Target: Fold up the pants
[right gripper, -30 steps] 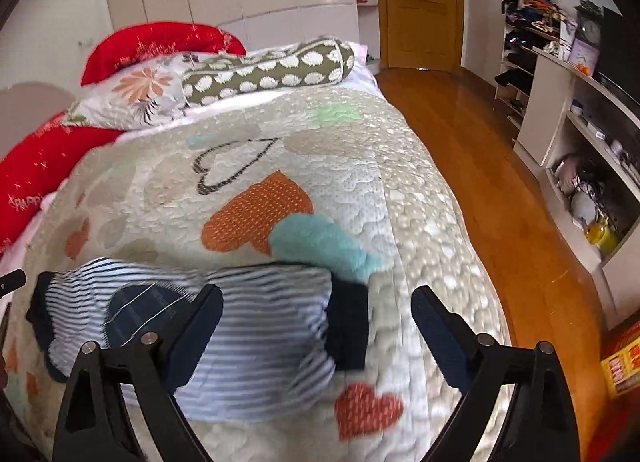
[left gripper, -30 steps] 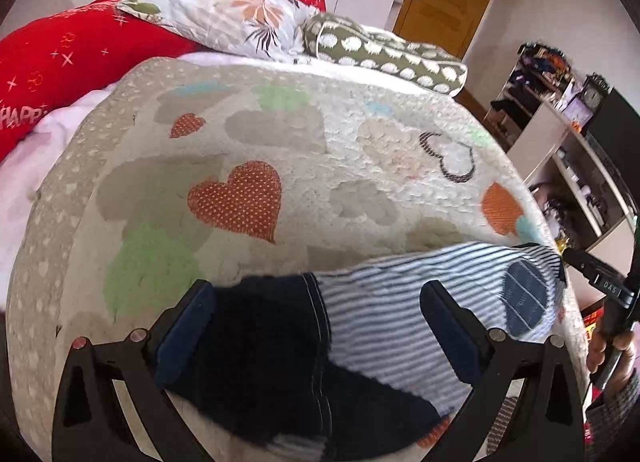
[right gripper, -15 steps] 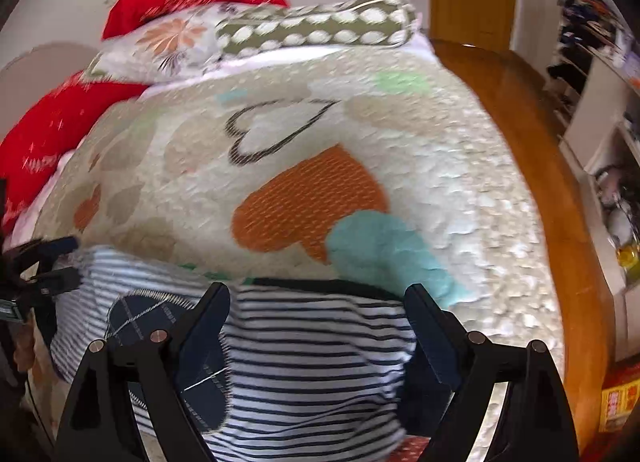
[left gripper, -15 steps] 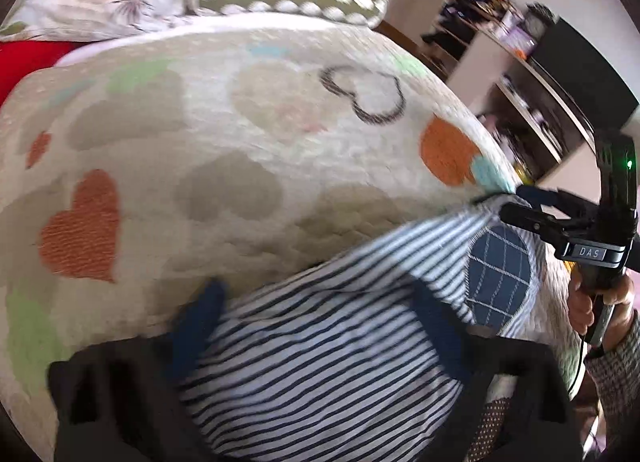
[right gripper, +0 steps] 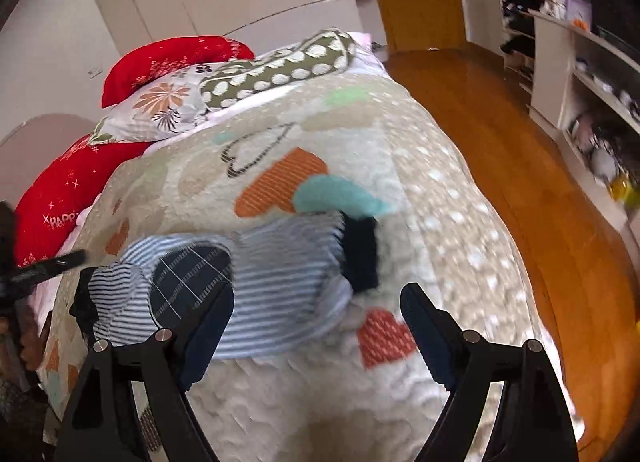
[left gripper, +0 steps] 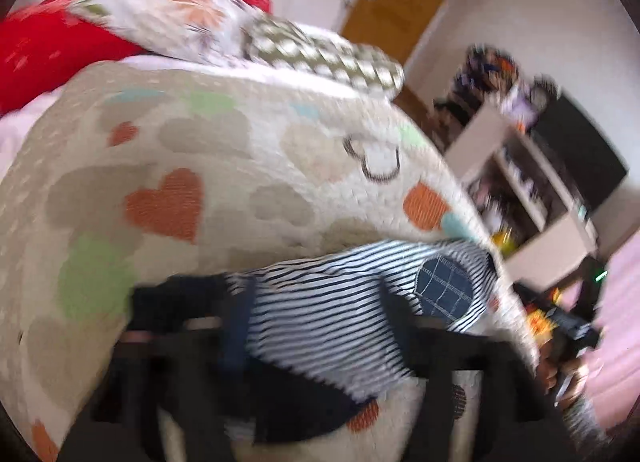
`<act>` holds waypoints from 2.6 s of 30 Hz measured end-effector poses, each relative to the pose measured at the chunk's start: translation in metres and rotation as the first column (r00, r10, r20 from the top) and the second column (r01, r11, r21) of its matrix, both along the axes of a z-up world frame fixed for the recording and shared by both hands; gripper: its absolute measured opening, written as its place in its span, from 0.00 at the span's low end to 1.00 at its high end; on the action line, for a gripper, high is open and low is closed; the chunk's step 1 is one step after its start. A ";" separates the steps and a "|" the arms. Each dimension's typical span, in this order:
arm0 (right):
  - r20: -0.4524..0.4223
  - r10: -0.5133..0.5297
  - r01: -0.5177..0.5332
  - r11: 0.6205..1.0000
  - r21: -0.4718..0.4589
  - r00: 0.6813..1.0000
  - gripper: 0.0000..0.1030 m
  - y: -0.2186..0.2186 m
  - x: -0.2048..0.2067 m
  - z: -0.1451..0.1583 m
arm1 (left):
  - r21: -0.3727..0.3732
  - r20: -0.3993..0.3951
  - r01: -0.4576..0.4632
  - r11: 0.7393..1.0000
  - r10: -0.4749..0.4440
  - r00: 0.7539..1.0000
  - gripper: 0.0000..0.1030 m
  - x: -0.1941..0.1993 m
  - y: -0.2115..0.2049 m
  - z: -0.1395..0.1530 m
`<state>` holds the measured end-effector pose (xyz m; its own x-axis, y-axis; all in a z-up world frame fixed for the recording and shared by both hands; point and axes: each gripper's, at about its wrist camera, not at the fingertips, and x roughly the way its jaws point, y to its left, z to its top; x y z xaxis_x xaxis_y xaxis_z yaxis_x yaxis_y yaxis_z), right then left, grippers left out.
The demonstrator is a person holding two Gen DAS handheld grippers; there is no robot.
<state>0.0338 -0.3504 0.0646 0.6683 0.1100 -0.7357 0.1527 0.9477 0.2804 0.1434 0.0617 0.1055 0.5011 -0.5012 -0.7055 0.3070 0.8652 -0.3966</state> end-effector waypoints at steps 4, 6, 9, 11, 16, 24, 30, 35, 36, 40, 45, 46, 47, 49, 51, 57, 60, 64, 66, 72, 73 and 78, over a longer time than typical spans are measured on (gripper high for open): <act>-0.018 -0.001 0.002 0.999 0.045 1.000 0.86 -0.001 -0.003 -0.012 | 0.032 0.011 -0.132 0.991 0.131 0.991 0.77 -0.021 0.045 0.001; -0.019 0.001 0.001 0.998 0.064 1.000 0.86 0.002 -0.003 -0.015 | 0.078 -0.046 -0.170 0.982 0.174 0.984 0.77 -0.024 0.055 -0.016; -0.037 -0.005 0.008 0.995 0.095 0.999 0.86 0.008 0.000 -0.021 | 0.079 -0.147 -0.173 0.982 0.183 0.972 0.77 -0.023 0.058 -0.045; -0.052 -0.020 0.026 0.993 0.116 0.998 0.86 0.009 0.002 -0.024 | 0.050 -0.207 -0.178 0.983 0.184 0.961 0.77 -0.019 0.054 -0.061; -0.089 -0.083 0.096 0.984 0.150 0.993 0.84 0.002 0.009 -0.030 | 0.107 -0.214 -0.117 0.987 0.138 0.967 0.16 -0.009 0.024 -0.068; -0.156 -0.107 0.142 0.962 0.231 0.982 0.05 -0.013 0.019 -0.042 | 0.088 -0.187 -0.140 0.986 0.155 0.970 0.11 -0.026 0.027 -0.053; -0.083 -0.087 0.104 0.968 0.230 0.993 0.04 -0.014 0.002 -0.011 | -0.013 -0.155 -0.144 0.990 0.140 0.978 0.11 -0.035 0.036 -0.021; -0.015 -0.070 0.072 0.960 0.269 0.997 0.04 -0.015 0.017 0.028 | -0.077 -0.170 -0.196 0.978 0.181 0.969 0.00 -0.003 0.049 -0.007; -0.011 -0.074 0.074 0.963 0.260 0.997 0.04 -0.015 0.027 0.034 | -0.079 -0.164 -0.217 0.973 0.202 0.966 0.00 0.008 0.052 -0.004; -0.010 -0.086 0.086 0.970 0.227 0.996 0.04 -0.014 0.079 0.049 | -0.082 -0.130 -0.291 0.953 0.279 0.951 0.00 0.051 0.067 0.003; -0.033 -0.097 0.100 0.990 0.101 0.995 0.04 0.012 0.160 0.053 | -0.068 -0.108 -0.306 0.950 0.298 0.948 0.02 0.076 0.072 -0.003; -0.037 -0.096 0.098 0.992 0.078 0.995 0.04 0.018 0.170 0.053 | -0.072 -0.101 -0.286 0.955 0.278 0.955 0.07 0.070 0.071 -0.004; -0.042 -0.093 0.096 0.993 0.062 0.995 0.04 0.023 0.180 0.053 | -0.066 -0.103 -0.261 0.963 0.254 0.962 0.23 0.060 0.068 -0.006; -0.052 -0.086 0.088 0.995 0.040 0.995 0.04 0.034 0.196 0.052 | -0.054 -0.101 -0.217 0.975 0.211 0.972 0.55 0.037 0.062 -0.009; -0.057 -0.077 0.079 0.996 0.033 0.995 0.04 0.039 0.203 0.051 | -0.058 -0.089 -0.178 0.982 0.173 0.981 0.65 0.010 0.057 -0.015; -0.047 -0.051 0.053 0.998 0.037 0.998 0.04 0.042 0.186 0.056 | -0.116 -0.213 -0.109 0.987 0.082 0.974 0.65 -0.019 0.036 -0.052; -0.032 -0.047 0.048 0.999 0.020 0.998 0.04 0.040 0.173 0.061 | -0.077 -0.262 -0.134 0.988 0.110 0.959 0.64 -0.015 0.026 -0.065; -0.019 -0.044 0.045 0.999 0.026 0.999 0.04 0.035 0.158 0.066 | -0.070 -0.311 -0.147 0.987 0.119 0.943 0.06 -0.003 0.016 -0.077; -0.013 -0.039 0.040 0.999 0.020 0.999 0.04 0.035 0.153 0.068 | -0.087 -0.347 -0.159 0.983 0.120 0.930 0.05 0.008 0.016 -0.083; -0.004 -0.028 0.028 1.000 0.001 1.000 0.04 0.034 0.153 0.076 | -0.151 -0.267 -0.203 0.967 0.158 0.951 0.05 0.018 0.026 -0.050; 0.000 -0.030 0.030 1.000 -0.008 1.000 0.04 0.033 0.157 0.079 | -0.172 -0.262 -0.230 0.958 0.180 0.948 0.05 0.025 0.033 -0.044; -0.003 -0.067 0.067 0.998 -0.005 0.998 0.05 0.032 0.196 0.078 | -0.218 -0.283 -0.424 0.879 0.359 0.889 0.06 0.078 0.069 -0.041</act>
